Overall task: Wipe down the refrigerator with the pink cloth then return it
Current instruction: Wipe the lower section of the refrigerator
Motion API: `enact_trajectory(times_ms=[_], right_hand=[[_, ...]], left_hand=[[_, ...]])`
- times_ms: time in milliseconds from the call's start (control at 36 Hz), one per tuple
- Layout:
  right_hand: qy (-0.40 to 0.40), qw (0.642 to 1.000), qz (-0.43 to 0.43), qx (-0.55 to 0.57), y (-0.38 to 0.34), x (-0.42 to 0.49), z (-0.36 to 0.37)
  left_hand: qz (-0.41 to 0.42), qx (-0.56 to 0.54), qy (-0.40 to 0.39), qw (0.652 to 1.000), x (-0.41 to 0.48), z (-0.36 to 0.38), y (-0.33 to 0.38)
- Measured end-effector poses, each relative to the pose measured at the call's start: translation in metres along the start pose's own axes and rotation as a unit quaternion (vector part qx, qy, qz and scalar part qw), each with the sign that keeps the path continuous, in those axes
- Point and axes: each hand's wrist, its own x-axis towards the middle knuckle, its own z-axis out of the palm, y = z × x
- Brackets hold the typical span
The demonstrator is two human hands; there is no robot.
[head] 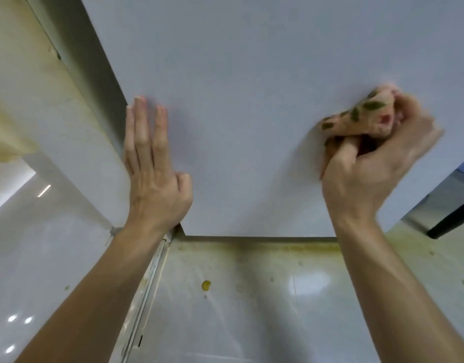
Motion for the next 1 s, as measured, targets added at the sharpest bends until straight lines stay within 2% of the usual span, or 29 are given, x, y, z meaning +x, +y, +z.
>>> enact_trajectory(times_ms=[83,139,222,306,417,528,611,722,778,833,889,1000], right_hand=[[0.041,0.999,-0.005,-0.001,-0.010,0.004,0.018],[0.036,0.999,-0.026,-0.001,-0.023,-0.001,0.033],[-0.053,0.994,-0.099,-0.006,-0.044,-0.024,0.062],[-0.161,0.971,-0.179,-0.006,-0.061,-0.063,0.093],[-0.221,0.952,-0.211,0.000,-0.062,-0.091,0.107],[-0.271,0.936,-0.224,0.007,-0.051,-0.081,0.089],[-0.212,0.957,-0.196,-0.011,-0.029,-0.062,0.060],[-0.069,0.994,-0.081,-0.033,0.004,-0.017,0.014],[0.006,0.999,-0.031,-0.044,0.017,0.006,-0.002],[0.057,0.996,-0.016,-0.061,0.027,0.024,-0.009],[0.074,0.995,-0.024,-0.062,0.030,0.033,-0.005],[0.042,0.998,-0.028,-0.035,0.010,0.023,0.028]], left_hand=[[0.004,-0.004,-0.006,1.000,0.001,-0.001,-0.002],[0.005,-0.010,0.003,1.000,0.002,-0.001,-0.005],[0.008,-0.022,0.023,0.999,0.005,-0.002,-0.009],[0.020,-0.035,0.043,0.998,0.007,-0.003,-0.016],[0.024,-0.037,0.058,0.997,0.008,-0.006,-0.028],[0.007,-0.022,0.039,0.999,0.009,-0.011,-0.030],[0.018,-0.011,0.017,1.000,0.015,-0.007,-0.018],[0.022,0.021,0.012,0.999,0.025,0.004,-0.005],[0.022,0.030,0.025,0.999,0.029,0.009,-0.002],[0.030,0.026,0.043,0.998,0.033,0.011,0.001],[0.039,0.015,0.060,0.997,0.039,0.011,0.004],[0.068,0.015,0.082,0.994,0.057,0.003,0.010]])
